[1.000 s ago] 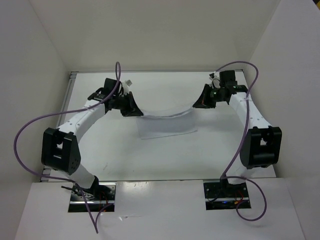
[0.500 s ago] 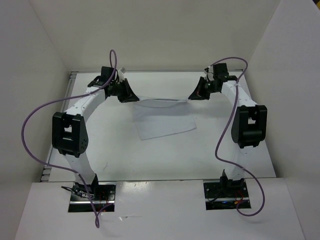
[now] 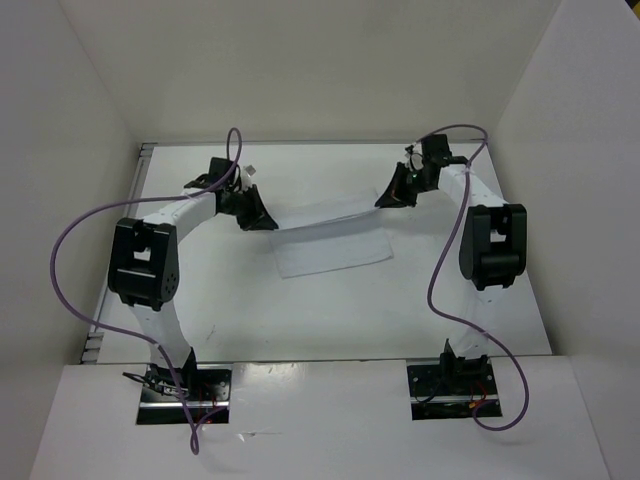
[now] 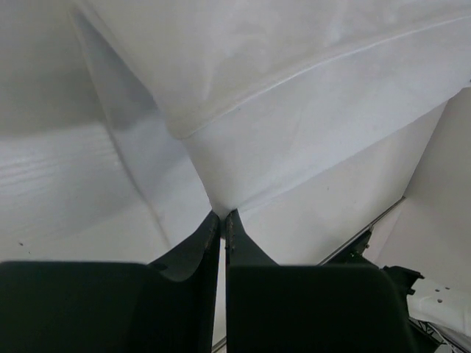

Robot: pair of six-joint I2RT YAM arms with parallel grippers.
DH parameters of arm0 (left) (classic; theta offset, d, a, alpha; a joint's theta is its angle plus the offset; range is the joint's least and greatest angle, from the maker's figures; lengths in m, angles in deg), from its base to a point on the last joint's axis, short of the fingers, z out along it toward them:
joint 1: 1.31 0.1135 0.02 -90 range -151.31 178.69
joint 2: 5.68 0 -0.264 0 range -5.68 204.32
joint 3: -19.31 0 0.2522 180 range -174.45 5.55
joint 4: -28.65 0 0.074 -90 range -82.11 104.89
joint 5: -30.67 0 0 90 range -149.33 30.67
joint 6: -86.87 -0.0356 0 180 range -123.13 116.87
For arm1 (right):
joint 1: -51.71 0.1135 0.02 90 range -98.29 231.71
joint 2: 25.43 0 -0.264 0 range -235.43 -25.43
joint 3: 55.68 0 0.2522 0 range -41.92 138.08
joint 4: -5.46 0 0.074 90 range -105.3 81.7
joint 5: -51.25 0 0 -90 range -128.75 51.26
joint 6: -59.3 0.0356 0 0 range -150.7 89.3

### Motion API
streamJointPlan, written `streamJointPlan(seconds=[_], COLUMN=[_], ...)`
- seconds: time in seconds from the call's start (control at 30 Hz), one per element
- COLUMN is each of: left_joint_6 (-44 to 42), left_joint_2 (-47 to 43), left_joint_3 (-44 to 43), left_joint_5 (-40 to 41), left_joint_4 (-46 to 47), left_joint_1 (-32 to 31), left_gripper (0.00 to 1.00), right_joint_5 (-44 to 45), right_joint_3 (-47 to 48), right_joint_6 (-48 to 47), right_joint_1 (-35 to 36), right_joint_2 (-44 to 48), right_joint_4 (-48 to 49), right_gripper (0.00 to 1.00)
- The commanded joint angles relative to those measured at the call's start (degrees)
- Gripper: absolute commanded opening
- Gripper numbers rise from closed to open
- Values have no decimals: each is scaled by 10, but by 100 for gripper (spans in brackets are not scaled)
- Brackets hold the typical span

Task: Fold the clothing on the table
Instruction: Fold the skirt

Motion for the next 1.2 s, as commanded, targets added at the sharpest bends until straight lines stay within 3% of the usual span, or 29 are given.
streamJointPlan(seconds=[0.0, 0.4, 0.73, 1.17], left_joint_6=[-20, -14, -3, 2], left_joint_2=[-44, -97, -165, -170], left_joint_3=[34, 111, 155, 182], left_joint_5=[-16, -39, -46, -17], left_joint_4=[9, 9, -2, -12], left_joint_1=[-1, -18, -39, -105], left_gripper=[1, 1, 2, 2], right_joint_5=[2, 56, 70, 88], right_joint_3=[-26, -120, -102, -96], right_joint_6=[-17, -29, -17, -12], right_joint_1=[8, 14, 14, 14], right_joint_2=[8, 14, 24, 24], right_joint_4=[14, 3, 3, -2], right_gripper=[0, 0, 0, 0])
